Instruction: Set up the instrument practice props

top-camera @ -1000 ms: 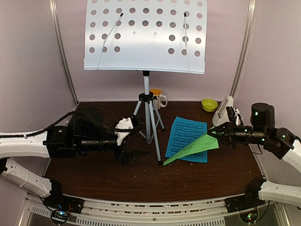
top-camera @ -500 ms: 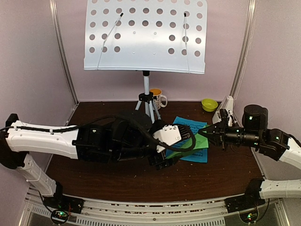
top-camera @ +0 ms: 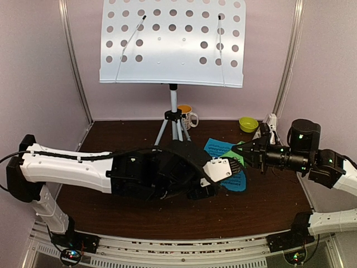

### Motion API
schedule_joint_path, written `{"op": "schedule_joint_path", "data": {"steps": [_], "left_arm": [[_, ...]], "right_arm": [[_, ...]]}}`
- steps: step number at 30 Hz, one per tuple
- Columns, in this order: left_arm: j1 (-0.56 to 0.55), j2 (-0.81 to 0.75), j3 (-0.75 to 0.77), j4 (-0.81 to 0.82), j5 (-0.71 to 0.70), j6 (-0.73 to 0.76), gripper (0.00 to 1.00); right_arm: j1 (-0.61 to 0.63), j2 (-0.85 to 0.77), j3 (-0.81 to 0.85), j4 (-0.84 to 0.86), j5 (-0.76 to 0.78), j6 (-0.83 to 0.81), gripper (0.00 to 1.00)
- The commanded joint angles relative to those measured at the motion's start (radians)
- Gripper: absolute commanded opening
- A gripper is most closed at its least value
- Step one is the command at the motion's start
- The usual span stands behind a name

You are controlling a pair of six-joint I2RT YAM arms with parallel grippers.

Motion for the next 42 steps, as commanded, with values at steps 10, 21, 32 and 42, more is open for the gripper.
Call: {"op": "schedule_joint_path", "data": {"steps": [10,21,32,42], "left_arm": [[0.0,-0.056,0.06,-0.085,-0.14,-0.188,0.0],[0.004,-0.428,-0.225,-0.019,-0.088,-0.703,0.0],[0.079,-0.602,-0.234,-0.157,-0.132,-1.182,0.0],[0.08,-0.641,-0.144,-0.315,-0.256,-1.514,0.0]], "right_arm": [[0.052,0.045,0.037,0.089,0.02,-0.017,0.18],[0.059,0.074,0.109,0.09,0.08,-0.443,0.86],[0.274,0.099,0.143,0.113,0.4,-0.884,0.96],[0.59,0.223,0.127,0.277,0.718,-1.407,0.98]]}}
